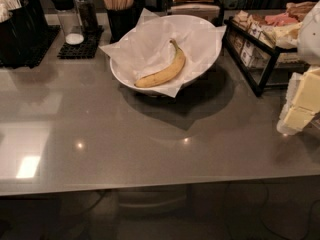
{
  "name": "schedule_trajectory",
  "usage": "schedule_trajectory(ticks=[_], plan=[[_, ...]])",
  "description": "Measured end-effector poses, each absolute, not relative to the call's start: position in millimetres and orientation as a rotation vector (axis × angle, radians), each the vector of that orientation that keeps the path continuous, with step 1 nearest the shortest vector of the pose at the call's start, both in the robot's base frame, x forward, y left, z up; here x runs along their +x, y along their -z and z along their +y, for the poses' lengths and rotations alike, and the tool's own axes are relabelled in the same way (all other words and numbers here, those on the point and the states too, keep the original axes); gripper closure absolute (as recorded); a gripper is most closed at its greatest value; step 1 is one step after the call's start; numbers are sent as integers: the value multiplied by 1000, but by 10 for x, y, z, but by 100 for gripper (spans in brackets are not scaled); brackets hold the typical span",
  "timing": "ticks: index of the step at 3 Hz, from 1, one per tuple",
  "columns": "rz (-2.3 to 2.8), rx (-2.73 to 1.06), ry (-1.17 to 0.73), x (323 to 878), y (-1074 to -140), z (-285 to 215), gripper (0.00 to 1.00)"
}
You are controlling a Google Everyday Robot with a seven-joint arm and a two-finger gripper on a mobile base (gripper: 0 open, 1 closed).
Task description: Pick banana from white bowl
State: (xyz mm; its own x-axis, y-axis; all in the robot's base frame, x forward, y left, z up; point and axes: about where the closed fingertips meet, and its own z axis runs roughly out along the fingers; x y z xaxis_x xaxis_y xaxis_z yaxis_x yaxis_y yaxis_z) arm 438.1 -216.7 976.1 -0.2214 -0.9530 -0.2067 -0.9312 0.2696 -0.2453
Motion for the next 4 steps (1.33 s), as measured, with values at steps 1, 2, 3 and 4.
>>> schedule_trajectory(ticks=[1,2,3,4], plan=[[2209,-1728,95,4387,-9794,-2153,0],[2076,-1828,38,4524,-9915,-1986,0],[1856,-2011,-61,4833,-10014,-1621,0],[1717,-2102,-131,5052,-10051,-1337,0]])
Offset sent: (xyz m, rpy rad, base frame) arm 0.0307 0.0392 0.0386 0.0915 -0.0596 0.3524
